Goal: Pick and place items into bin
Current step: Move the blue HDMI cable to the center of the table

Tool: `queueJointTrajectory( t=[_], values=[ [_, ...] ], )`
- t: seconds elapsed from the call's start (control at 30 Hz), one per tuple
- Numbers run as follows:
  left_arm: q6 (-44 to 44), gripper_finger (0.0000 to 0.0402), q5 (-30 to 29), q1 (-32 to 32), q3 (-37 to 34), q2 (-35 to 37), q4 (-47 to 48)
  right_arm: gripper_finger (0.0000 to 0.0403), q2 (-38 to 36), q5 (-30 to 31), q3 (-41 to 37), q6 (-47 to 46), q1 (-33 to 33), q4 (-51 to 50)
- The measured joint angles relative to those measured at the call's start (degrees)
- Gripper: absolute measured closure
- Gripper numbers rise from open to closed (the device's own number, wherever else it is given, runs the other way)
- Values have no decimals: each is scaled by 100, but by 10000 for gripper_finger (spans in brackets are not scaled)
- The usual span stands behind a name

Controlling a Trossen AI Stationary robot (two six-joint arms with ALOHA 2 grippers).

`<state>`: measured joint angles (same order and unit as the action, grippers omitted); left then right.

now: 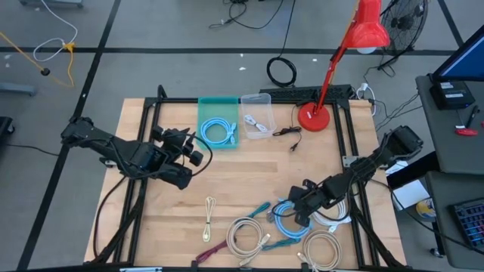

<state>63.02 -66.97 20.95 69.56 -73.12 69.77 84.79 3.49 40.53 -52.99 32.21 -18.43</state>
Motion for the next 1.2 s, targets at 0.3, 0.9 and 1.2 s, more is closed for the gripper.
queueJointTrajectory(
  t=[0.3, 0.9, 1.2],
  values=[
    [-14, 289, -38, 0, 0, 0, -53, 354, -538, 599, 980, 463, -46, -1397],
    [-89, 289, -44, 0, 0, 0, -106, 354, -199, 1421, 1729, 4727, -3316, -569],
    [-136, 289, -30, 0, 0, 0, -104, 354, 1288, 82, 1738, 5355, -4355, -24]
  ],
)
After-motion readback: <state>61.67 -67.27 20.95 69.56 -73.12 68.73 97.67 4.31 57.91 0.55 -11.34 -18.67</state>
